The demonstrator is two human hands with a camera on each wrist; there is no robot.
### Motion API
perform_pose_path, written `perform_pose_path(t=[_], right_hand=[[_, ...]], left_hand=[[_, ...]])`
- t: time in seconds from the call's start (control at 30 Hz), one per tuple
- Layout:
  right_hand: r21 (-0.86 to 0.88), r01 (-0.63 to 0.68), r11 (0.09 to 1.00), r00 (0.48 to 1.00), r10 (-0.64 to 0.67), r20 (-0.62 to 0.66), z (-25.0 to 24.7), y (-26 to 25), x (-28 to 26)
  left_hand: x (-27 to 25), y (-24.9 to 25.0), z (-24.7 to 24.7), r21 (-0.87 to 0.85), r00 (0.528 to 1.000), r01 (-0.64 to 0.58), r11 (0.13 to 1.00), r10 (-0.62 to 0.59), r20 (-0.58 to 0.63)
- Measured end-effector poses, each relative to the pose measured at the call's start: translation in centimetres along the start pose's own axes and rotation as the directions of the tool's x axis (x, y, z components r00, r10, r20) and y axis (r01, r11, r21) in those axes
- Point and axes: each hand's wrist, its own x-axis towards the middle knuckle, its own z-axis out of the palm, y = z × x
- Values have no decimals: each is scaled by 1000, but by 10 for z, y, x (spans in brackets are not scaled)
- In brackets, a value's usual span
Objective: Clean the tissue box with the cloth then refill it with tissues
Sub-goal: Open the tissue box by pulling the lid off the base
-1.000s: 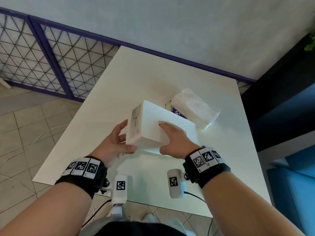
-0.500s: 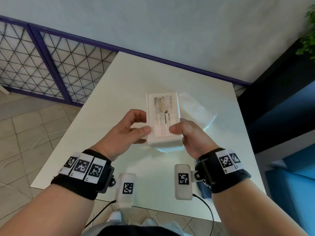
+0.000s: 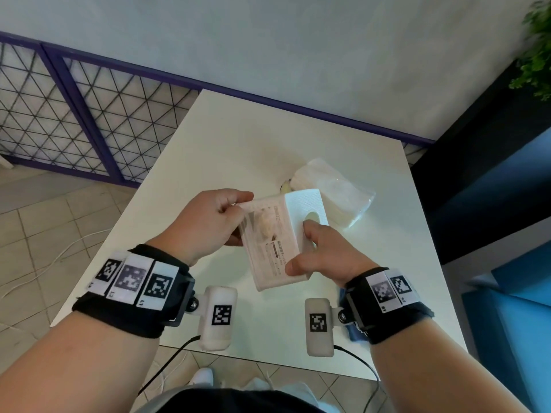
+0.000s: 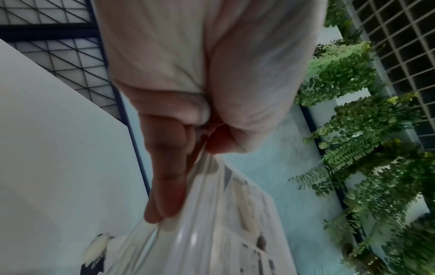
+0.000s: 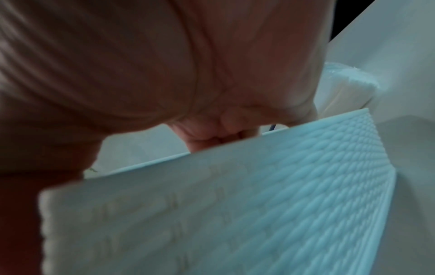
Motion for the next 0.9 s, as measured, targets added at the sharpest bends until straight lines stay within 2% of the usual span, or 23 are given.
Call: perform_pose_path(t=[0.13,0.23,0.33,0.43,0.53,0.6,0.7,0.83,0.9], right_hand=[[-35,8,999,999,-10,-47,4,3,3],[-76,12,997,997,-18,-78,-2,5,2],[-187,-6,982,1000,1,-24,-11,7,0],[-391,42,919,998,-18,65,-20,16,-4],[-465,38,884,996,1,85,-27,31,-9],[-479,-12,878,994,64,92,-29,43,-9],[-547,-66,835,992,112,52,-30,61,-7],[-649,-84,756,995,99,-13,-27,80,-4],[-641,-108,760,991,129,-14,-26,88,-2]], left_hand=[[9,-11,0,20,993,55,998,-53,-107],[15,-28,-9,-93,965,137,986,-154,-212],[15,-53,-14,-178,947,199,964,-236,-217],[16,-81,-14,-216,923,272,938,-318,-218],[17,-105,-17,-133,902,359,924,-380,-206],[19,-116,-19,-62,892,402,913,-406,-199],[21,-122,-16,-50,866,463,885,-464,-186],[17,-121,-9,34,858,485,874,-468,-214],[15,-124,-8,82,865,482,872,-459,-204]])
